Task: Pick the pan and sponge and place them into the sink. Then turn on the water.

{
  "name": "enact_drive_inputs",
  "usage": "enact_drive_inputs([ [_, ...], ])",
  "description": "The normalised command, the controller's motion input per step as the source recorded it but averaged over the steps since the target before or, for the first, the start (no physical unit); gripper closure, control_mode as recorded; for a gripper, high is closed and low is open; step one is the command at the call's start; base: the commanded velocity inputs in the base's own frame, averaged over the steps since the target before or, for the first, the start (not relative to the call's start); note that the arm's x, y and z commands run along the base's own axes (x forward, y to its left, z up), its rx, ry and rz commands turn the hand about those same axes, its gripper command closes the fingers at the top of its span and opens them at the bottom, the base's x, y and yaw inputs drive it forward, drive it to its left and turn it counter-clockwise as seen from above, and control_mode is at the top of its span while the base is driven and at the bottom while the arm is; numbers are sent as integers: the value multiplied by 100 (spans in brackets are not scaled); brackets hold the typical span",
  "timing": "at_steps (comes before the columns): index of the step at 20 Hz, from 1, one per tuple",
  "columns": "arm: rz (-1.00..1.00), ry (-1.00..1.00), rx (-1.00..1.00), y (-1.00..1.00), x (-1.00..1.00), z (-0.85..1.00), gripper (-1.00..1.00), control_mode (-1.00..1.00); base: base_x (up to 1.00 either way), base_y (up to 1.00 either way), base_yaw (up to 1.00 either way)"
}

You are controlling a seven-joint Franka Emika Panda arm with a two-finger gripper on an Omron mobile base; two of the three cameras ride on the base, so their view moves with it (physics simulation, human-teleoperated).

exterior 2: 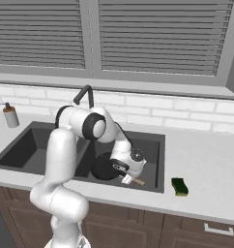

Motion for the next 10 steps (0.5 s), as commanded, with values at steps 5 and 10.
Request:
enact_drive_inputs([
  [5, 0, 1, 0, -3, 14, 9, -100, -100, 0, 0, 0],
  [10, -3, 0, 0, 0, 0, 65, -100, -100, 0, 0, 0],
])
